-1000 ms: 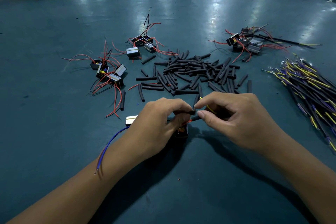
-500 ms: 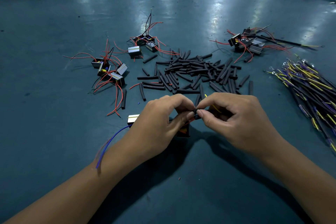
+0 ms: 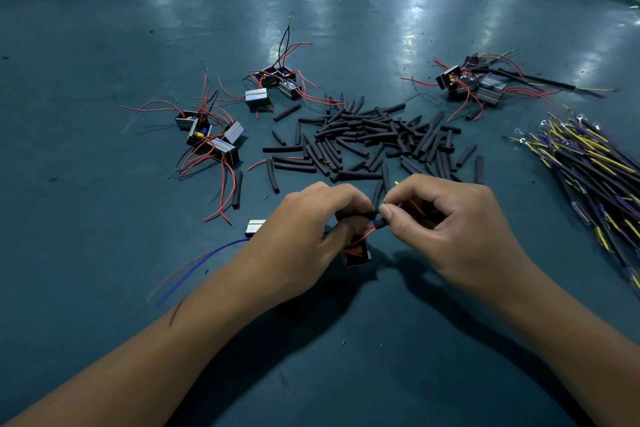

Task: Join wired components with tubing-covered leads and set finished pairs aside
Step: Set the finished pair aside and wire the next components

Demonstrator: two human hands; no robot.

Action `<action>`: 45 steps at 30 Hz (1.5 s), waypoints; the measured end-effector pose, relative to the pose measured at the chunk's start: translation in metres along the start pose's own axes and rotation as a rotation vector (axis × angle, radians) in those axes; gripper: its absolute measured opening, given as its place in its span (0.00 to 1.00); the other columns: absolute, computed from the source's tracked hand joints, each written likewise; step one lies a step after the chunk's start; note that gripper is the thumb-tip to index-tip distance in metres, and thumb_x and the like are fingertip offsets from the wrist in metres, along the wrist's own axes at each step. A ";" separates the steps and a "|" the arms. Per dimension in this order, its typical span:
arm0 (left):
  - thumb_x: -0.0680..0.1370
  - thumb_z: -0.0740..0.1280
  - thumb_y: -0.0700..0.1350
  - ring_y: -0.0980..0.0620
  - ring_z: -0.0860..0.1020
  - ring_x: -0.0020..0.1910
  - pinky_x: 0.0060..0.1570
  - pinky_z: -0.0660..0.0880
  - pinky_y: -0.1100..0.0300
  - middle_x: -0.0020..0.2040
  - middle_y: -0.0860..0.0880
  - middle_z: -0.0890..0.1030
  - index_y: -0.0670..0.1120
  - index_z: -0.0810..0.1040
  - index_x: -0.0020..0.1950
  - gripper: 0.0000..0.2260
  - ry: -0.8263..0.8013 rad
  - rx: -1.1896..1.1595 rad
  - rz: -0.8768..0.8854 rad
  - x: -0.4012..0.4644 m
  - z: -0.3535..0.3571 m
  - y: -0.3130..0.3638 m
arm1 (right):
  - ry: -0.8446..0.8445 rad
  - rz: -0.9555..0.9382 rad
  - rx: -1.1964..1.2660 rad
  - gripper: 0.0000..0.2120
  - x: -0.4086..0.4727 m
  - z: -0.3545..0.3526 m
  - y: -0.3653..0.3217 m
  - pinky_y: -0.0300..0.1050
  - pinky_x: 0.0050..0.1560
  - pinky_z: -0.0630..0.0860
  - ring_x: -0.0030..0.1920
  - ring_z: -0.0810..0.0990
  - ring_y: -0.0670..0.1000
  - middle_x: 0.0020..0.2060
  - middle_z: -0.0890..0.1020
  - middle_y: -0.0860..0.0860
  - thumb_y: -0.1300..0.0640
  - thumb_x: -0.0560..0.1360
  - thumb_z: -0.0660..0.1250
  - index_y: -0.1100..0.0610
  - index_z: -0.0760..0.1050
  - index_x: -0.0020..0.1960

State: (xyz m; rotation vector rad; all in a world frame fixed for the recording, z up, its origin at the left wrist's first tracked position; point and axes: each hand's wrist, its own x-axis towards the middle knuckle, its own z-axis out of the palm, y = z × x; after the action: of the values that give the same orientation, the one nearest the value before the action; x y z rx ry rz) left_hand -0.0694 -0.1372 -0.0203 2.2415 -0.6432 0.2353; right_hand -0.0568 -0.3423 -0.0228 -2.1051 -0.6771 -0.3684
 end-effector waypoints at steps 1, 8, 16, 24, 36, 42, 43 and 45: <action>0.79 0.70 0.40 0.55 0.77 0.43 0.46 0.75 0.54 0.41 0.56 0.79 0.46 0.81 0.52 0.04 0.007 -0.025 -0.002 0.000 0.000 0.000 | 0.016 0.000 0.011 0.05 -0.001 0.000 0.000 0.28 0.32 0.64 0.28 0.71 0.44 0.30 0.75 0.45 0.56 0.75 0.72 0.51 0.78 0.42; 0.79 0.70 0.39 0.52 0.80 0.41 0.45 0.77 0.49 0.40 0.53 0.81 0.43 0.81 0.51 0.02 0.012 -0.150 -0.016 0.001 0.000 0.002 | 0.072 -0.143 -0.129 0.01 0.000 0.000 -0.001 0.30 0.40 0.71 0.36 0.78 0.42 0.36 0.80 0.45 0.62 0.75 0.72 0.58 0.82 0.46; 0.79 0.70 0.38 0.54 0.80 0.41 0.45 0.77 0.51 0.40 0.53 0.81 0.43 0.82 0.51 0.03 0.014 -0.154 -0.038 0.000 0.000 0.001 | 0.027 -0.202 -0.238 0.05 0.001 -0.004 0.000 0.42 0.36 0.74 0.34 0.78 0.49 0.35 0.80 0.50 0.59 0.76 0.70 0.58 0.85 0.48; 0.78 0.71 0.38 0.56 0.79 0.43 0.47 0.76 0.54 0.42 0.54 0.81 0.46 0.82 0.52 0.05 0.013 -0.075 -0.021 0.000 0.000 0.002 | -0.134 -0.286 -0.362 0.08 0.003 -0.009 0.002 0.47 0.38 0.73 0.37 0.72 0.50 0.39 0.73 0.48 0.57 0.81 0.63 0.59 0.80 0.49; 0.79 0.70 0.39 0.53 0.80 0.44 0.46 0.80 0.48 0.43 0.52 0.82 0.45 0.82 0.53 0.05 -0.016 -0.149 -0.058 -0.001 -0.003 0.000 | -0.065 -0.243 -0.260 0.04 0.003 -0.008 0.001 0.44 0.38 0.73 0.36 0.76 0.49 0.37 0.78 0.50 0.58 0.78 0.69 0.57 0.81 0.47; 0.79 0.70 0.41 0.54 0.80 0.43 0.46 0.80 0.48 0.42 0.56 0.80 0.47 0.82 0.53 0.04 -0.016 -0.167 -0.056 -0.001 -0.001 0.001 | -0.102 -0.248 -0.287 0.06 0.003 -0.006 0.001 0.41 0.40 0.70 0.37 0.72 0.48 0.38 0.75 0.47 0.58 0.79 0.65 0.58 0.79 0.46; 0.79 0.70 0.41 0.55 0.80 0.43 0.46 0.80 0.48 0.42 0.57 0.80 0.47 0.83 0.53 0.04 -0.009 -0.161 -0.054 -0.001 -0.001 0.001 | -0.101 -0.241 -0.278 0.06 0.003 -0.006 0.001 0.42 0.40 0.70 0.37 0.73 0.48 0.38 0.76 0.48 0.58 0.79 0.65 0.59 0.79 0.47; 0.78 0.71 0.42 0.55 0.80 0.43 0.46 0.80 0.49 0.41 0.58 0.79 0.46 0.83 0.53 0.05 -0.003 -0.162 -0.062 0.000 -0.001 0.001 | -0.090 -0.231 -0.251 0.06 0.003 -0.008 0.000 0.39 0.41 0.70 0.38 0.75 0.48 0.39 0.78 0.48 0.58 0.79 0.65 0.59 0.79 0.48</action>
State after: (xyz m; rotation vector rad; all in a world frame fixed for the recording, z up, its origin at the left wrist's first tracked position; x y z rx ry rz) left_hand -0.0696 -0.1369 -0.0186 2.1027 -0.5723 0.1440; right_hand -0.0545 -0.3479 -0.0168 -2.2956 -0.9751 -0.5101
